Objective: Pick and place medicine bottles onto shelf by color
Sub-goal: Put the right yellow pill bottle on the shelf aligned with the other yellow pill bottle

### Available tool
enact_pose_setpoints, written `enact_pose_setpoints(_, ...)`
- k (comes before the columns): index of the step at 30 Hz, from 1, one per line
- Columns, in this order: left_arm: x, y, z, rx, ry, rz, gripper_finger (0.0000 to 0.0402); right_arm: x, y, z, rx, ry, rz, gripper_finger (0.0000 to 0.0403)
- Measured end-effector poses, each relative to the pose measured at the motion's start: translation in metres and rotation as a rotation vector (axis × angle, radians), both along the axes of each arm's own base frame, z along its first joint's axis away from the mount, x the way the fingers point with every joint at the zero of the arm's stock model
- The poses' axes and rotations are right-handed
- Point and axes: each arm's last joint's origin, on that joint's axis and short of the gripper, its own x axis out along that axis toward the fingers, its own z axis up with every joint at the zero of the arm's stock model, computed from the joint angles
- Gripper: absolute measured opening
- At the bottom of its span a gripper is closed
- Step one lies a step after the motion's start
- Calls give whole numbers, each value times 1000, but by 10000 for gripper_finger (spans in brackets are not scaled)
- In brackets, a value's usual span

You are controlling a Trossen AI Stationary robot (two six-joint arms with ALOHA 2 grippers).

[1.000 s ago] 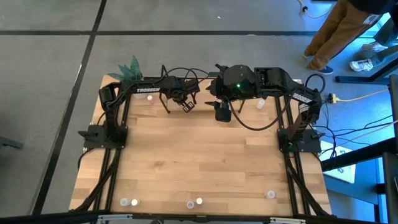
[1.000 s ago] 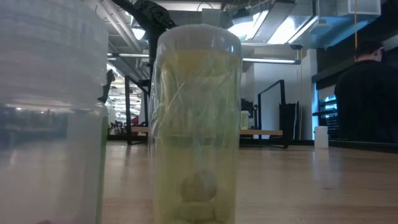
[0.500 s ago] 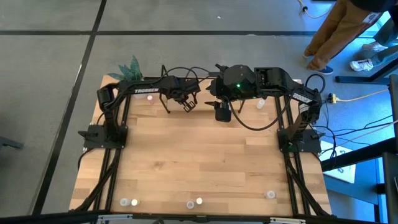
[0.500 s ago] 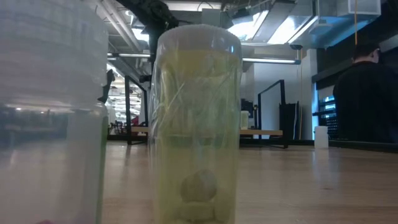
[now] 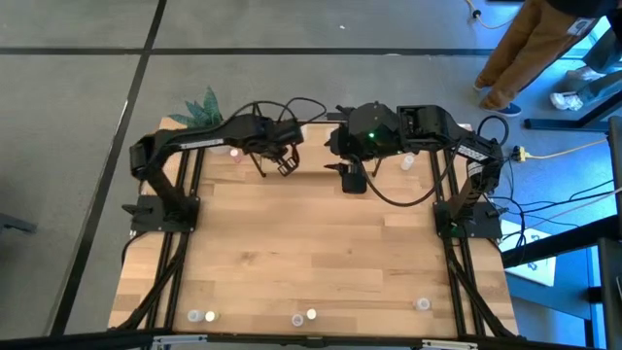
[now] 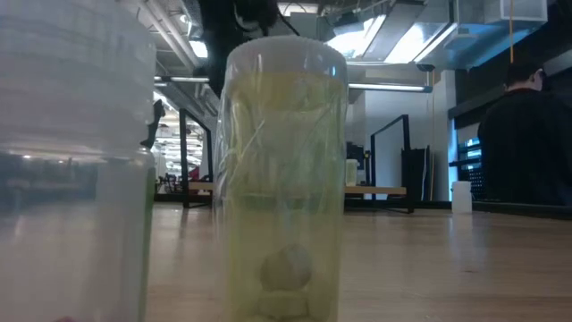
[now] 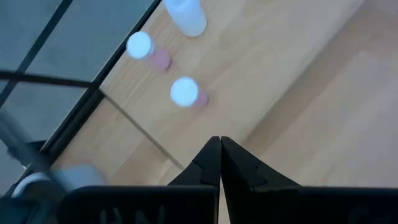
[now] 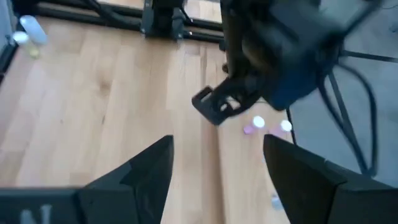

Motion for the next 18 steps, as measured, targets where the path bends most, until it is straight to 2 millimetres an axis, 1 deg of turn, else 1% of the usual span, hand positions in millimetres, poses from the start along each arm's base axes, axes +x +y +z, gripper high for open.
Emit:
enact_pose_setpoints(6, -29, -28, 33, 8, -67, 28, 0, -1, 2, -1, 35, 10, 41, 249)
enact_pose_setpoints(9, -39, -45, 46, 7, -105, 2, 0, -7, 2, -2, 48, 51, 28, 249)
enact_pose_setpoints(14, -53, -75, 59, -2, -131, -70, 0, -25, 2, 0, 106, 118, -10, 249)
enact_pose_setpoints(18, -66, -95, 65, 29, -133, -71, 0, -40, 7, 6, 221, 138, 58, 249)
